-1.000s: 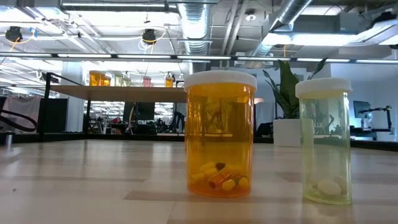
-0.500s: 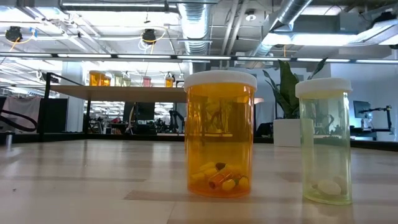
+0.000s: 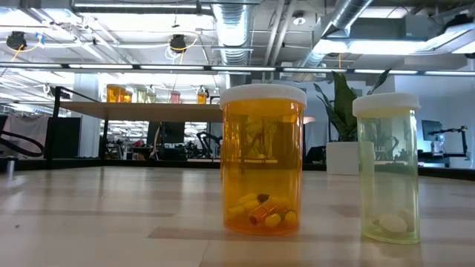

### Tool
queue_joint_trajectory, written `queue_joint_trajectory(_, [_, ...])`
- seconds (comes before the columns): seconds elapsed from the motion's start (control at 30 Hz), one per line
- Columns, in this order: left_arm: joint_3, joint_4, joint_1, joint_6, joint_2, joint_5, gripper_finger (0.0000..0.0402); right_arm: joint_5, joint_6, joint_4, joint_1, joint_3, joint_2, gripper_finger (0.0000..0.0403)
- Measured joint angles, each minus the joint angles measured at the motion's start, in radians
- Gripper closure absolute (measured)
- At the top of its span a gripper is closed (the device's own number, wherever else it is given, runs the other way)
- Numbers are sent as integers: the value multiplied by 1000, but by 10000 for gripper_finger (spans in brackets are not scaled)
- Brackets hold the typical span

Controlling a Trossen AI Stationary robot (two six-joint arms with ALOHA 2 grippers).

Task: Pick and place medicine bottles onto shelf by color
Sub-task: Put the right pink pill bottle on the shelf aligned with the other pink pill bottle

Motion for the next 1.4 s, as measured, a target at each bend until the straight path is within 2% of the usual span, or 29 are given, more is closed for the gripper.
queue_joint_trajectory(0.13, [0, 0, 0, -14, 0, -25, 228, 65, -53, -18, -10, -8, -9, 165])
queue_joint_trajectory(0.47, [0, 0, 0, -26, 0, -23, 228, 57, -55, 184, -12, -116, -8, 165])
queue_joint_trajectory(0.7, [0, 0, 0, -16, 0, -20, 228, 57, -20, 177, -2, -188, 13, 165])
queue_joint_trajectory(1.2, [0, 0, 0, -15, 0, -20, 228, 65, -24, 252, 2, -189, 180, 165])
queue_joint_trajectory(1.4, [0, 0, 0, -16, 0, -20, 228, 63, 17, 257, 2, -189, 213, 197])
